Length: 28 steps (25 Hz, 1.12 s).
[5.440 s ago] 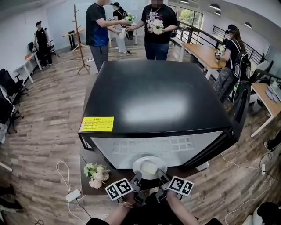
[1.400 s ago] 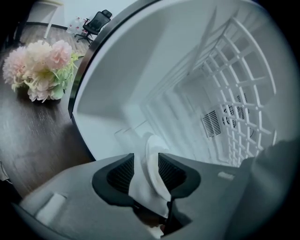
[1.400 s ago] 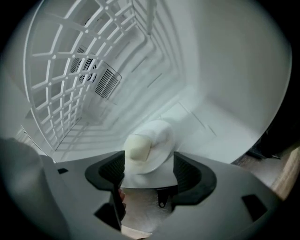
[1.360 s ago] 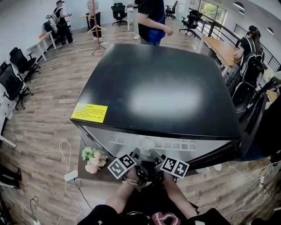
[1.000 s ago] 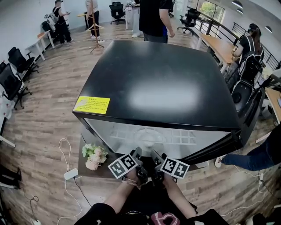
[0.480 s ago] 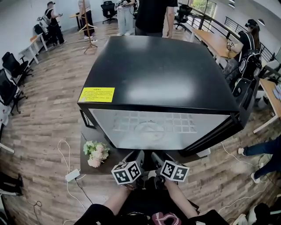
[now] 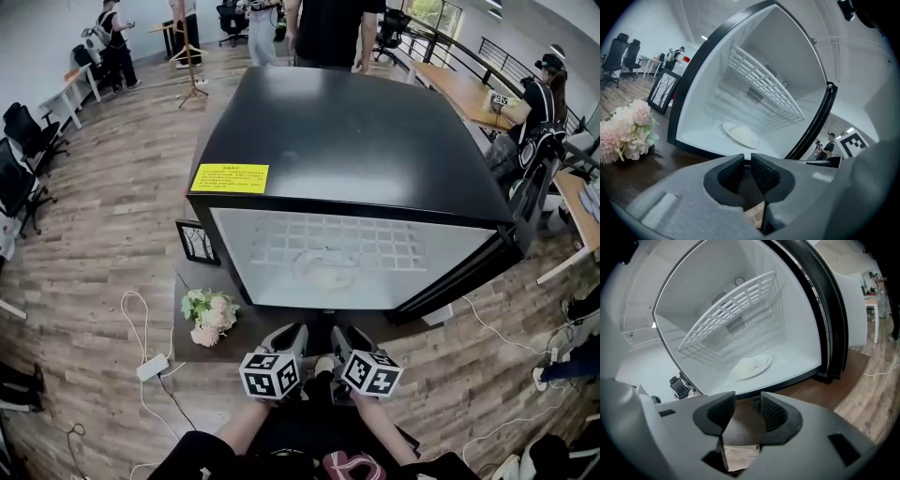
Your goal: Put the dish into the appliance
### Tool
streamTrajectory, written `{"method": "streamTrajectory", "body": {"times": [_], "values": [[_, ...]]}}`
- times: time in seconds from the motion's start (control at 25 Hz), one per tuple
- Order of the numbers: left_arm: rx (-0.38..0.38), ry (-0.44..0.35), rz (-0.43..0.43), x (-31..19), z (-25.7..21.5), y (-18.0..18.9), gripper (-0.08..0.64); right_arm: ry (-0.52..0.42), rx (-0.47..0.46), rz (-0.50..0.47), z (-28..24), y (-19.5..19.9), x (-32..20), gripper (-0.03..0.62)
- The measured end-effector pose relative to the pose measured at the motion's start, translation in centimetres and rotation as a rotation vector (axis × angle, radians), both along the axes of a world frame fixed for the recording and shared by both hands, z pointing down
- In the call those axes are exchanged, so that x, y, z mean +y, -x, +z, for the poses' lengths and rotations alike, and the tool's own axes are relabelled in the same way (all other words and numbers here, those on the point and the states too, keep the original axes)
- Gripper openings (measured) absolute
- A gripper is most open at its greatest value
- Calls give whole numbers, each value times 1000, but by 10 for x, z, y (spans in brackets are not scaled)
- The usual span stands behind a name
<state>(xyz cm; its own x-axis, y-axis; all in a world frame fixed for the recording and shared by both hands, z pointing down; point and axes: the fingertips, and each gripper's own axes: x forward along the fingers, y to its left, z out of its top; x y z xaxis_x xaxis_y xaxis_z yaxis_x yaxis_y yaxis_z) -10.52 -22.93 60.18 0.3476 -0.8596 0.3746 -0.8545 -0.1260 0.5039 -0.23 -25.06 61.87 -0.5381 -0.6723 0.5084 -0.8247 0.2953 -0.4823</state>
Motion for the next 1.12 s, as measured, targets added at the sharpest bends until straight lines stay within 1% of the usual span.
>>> {"method": "streamTrajectory", "body": {"times": [0.12,0.28,0.44,0.56,0.68,0.8,0.88,1.12], "values": [[-29,-3,33,7,3,-4,37,-12,35,-13,6,4,10,148],[-65,0,48,14,8,-1,12,-26,84,-12,12,4,19,81],[-75,-9,58,18,9,1,9,-48,103,6,11,3,23,33],[-74,-21,66,21,8,3,8,-58,107,24,10,4,25,10],[-79,-34,86,23,7,2,8,-73,118,54,9,2,25,8],[-106,-45,96,22,7,3,8,-93,107,69,6,2,23,8],[-121,-54,96,22,5,4,8,-98,94,71,6,4,25,8],[-131,-77,91,21,1,9,8,-120,104,49,3,12,27,6]]}}
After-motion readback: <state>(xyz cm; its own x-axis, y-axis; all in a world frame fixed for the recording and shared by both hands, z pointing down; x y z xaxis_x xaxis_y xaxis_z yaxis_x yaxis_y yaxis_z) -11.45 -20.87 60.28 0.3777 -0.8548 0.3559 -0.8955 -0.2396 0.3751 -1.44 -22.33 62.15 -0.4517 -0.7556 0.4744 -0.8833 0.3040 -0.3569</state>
